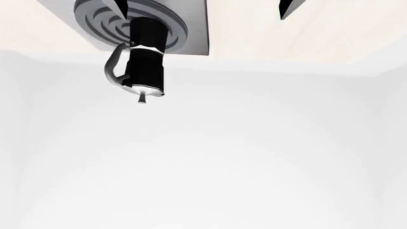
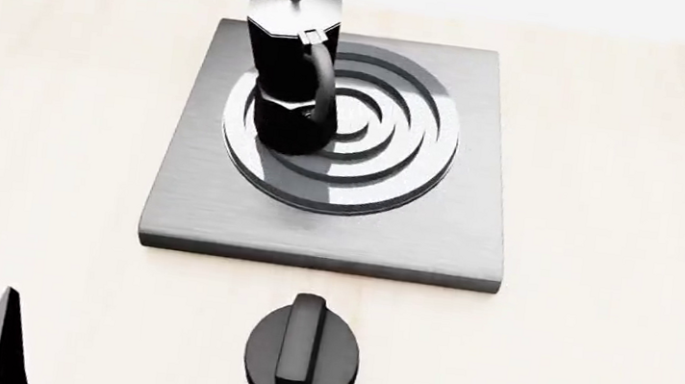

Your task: Put both moka pots on the stove.

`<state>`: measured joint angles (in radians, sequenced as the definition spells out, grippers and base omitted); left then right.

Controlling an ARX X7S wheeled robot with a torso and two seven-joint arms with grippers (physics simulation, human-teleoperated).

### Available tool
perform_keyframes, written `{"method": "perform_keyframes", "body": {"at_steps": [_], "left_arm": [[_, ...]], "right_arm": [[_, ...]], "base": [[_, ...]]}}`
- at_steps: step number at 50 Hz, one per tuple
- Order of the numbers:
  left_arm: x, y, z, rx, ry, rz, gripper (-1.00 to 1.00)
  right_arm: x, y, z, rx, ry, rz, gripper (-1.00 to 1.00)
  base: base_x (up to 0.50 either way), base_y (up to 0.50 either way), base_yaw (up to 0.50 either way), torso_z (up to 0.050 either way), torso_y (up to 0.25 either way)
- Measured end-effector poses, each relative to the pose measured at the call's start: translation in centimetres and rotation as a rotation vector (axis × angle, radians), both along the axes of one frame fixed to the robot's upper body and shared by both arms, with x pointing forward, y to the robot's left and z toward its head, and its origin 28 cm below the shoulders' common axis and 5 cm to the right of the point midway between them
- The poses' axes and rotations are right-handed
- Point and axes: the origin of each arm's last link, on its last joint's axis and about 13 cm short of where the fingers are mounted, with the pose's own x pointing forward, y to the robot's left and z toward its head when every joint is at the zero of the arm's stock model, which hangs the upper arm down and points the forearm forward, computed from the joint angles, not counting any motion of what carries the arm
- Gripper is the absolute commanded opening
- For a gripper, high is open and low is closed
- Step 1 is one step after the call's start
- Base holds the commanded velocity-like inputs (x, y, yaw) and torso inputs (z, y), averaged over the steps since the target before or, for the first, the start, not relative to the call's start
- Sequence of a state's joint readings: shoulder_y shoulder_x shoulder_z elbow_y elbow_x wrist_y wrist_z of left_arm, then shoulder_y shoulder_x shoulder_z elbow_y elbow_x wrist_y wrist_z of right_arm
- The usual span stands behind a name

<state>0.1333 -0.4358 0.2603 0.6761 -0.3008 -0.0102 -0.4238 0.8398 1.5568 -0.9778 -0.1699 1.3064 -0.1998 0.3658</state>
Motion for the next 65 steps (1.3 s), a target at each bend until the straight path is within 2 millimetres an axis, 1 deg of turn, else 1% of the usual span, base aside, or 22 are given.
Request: {"method": "perform_keyframes", "body": {"at_steps": [9, 16, 35, 45, 65], "left_arm": [[0.1, 0.0, 0.0, -0.001, 0.001, 0.003, 1.00], [0.1, 0.1, 0.0, -0.002, 0.002, 0.005, 1.00], [0.2, 0.1, -0.2, -0.001, 0.005, 0.007, 1.00], [0.2, 0.1, -0.2, 0.001, 0.006, 0.008, 1.00], [0.3, 0.0, -0.3, 0.002, 0.008, 0.008, 1.00]], "right_arm": [[0.7, -1.7, 0.1, 0.010, 0.109, -0.006, 1.00], [0.9, -2.7, 0.1, 0.021, 0.169, -0.016, 1.00], [1.5, -4.5, 0.7, 0.017, 0.252, -0.029, 1.00], [2.2, -5.3, 0.1, 0.029, 0.273, -0.043, 1.00], [4.6, -6.0, -1.5, 0.049, 0.270, -0.084, 1.00]], "base": [[0.00, 0.00, 0.00, 0.000, 0.000], [0.00, 0.00, 0.00, 0.000, 0.000], [0.00, 0.00, 0.00, 0.000, 0.000], [0.00, 0.00, 0.00, 0.000, 0.000], [0.00, 0.00, 0.00, 0.000, 0.000]]}}
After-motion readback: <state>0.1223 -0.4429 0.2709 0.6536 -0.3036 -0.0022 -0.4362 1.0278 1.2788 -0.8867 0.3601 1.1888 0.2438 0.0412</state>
